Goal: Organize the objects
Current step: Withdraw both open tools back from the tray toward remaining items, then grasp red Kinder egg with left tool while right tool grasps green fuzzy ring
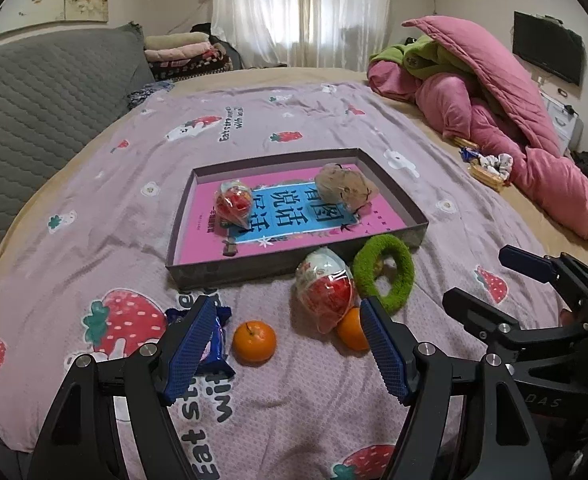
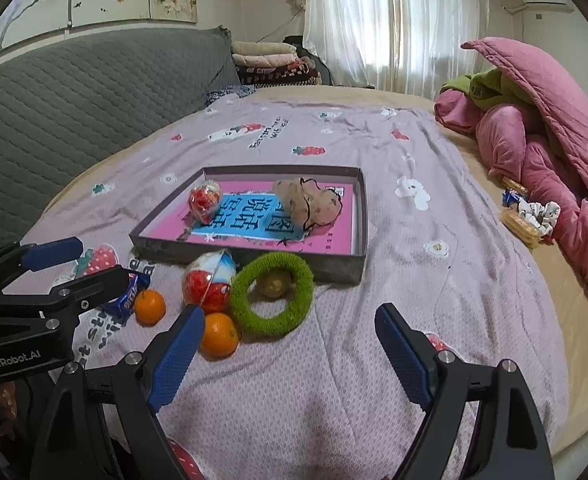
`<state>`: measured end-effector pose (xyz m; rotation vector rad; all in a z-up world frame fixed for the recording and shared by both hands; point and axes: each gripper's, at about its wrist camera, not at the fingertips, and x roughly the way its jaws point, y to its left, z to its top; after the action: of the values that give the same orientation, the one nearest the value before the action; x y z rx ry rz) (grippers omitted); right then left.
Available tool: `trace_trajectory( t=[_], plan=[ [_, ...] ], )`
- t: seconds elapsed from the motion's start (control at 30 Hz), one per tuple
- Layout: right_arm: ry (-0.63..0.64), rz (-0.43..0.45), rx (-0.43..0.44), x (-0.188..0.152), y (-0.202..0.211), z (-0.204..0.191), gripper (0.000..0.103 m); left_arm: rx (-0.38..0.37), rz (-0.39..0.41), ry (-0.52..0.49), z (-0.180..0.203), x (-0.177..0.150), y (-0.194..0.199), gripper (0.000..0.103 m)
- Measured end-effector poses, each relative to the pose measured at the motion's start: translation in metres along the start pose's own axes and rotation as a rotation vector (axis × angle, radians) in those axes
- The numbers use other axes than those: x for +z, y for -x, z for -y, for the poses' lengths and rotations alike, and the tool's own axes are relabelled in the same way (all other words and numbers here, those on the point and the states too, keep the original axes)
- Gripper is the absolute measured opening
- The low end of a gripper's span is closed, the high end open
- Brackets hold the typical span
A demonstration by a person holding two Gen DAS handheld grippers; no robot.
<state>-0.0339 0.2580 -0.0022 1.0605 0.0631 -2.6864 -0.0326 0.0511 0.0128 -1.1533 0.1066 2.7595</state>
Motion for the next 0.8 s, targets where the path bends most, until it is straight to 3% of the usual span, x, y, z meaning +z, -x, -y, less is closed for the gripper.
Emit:
trace_trajectory(
  t=[0.8],
  plan=[
    [0.002,-0.074,-0.010,-0.014,-0.032,0.012,0.087,-0.045,-0.077,-0.003,0.007,-0.012,-0.041,0.076]
  ],
)
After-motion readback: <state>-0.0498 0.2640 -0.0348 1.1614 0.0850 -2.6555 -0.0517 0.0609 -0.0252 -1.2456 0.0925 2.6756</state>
